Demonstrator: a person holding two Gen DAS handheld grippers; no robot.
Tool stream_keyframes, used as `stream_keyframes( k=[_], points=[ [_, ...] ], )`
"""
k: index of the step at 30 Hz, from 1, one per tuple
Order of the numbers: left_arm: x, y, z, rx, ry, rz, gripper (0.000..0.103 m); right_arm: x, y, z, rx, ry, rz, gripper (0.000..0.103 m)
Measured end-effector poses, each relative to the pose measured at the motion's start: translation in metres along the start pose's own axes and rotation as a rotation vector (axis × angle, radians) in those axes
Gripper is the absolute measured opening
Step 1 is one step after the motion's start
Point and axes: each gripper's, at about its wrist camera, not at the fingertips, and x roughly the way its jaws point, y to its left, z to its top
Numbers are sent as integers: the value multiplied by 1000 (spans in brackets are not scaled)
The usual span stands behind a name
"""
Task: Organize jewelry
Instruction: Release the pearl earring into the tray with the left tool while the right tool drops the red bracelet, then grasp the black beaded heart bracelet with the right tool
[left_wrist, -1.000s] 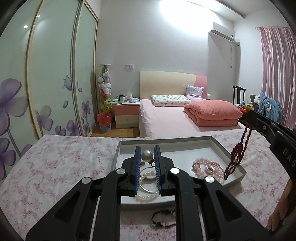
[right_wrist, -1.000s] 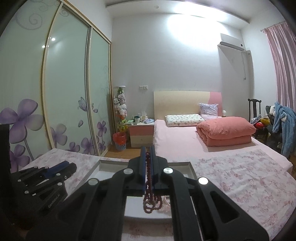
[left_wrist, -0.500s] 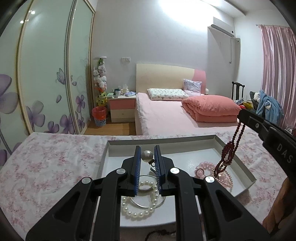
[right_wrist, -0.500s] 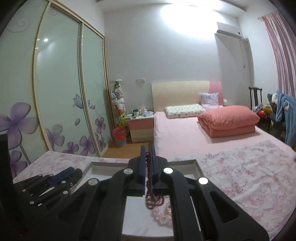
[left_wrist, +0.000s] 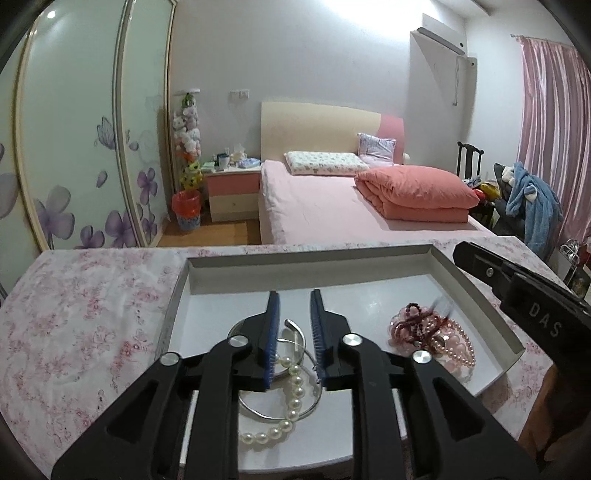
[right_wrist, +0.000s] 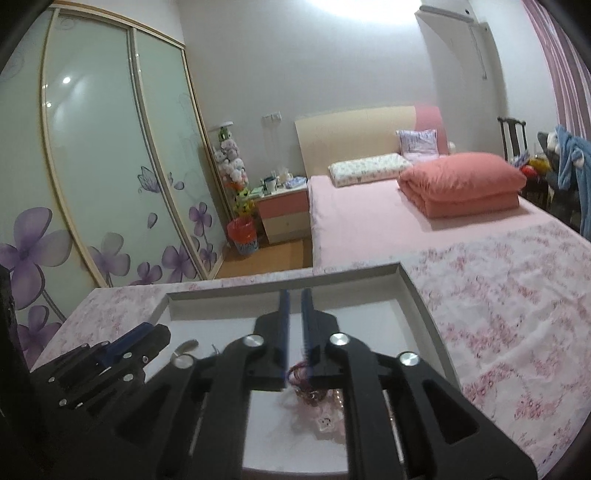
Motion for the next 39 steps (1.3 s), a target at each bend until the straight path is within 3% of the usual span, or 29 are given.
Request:
stream_keyframes(
  k=[1, 2, 11, 17, 30, 39],
  points=[
    [-1, 4, 0, -20, 1, 5, 34, -1, -2, 0, 9, 1, -2, 29],
    [-2, 8, 1, -33, -2, 8, 41, -3, -3, 0, 13, -3, -3, 31],
    [-30, 49, 3, -138, -8, 59, 42, -28, -10, -11, 1, 16, -18, 31],
    [-52, 66, -15, -153, 20, 79, 42, -46, -1, -30, -34, 75, 7, 31],
    [-80, 86, -47, -177, 74, 91, 42, -36, 49, -81, -118, 357, 221, 28],
    [-79, 91, -54, -178, 89, 96, 42, -17, 56, -96, -129, 462, 250, 28]
  ],
)
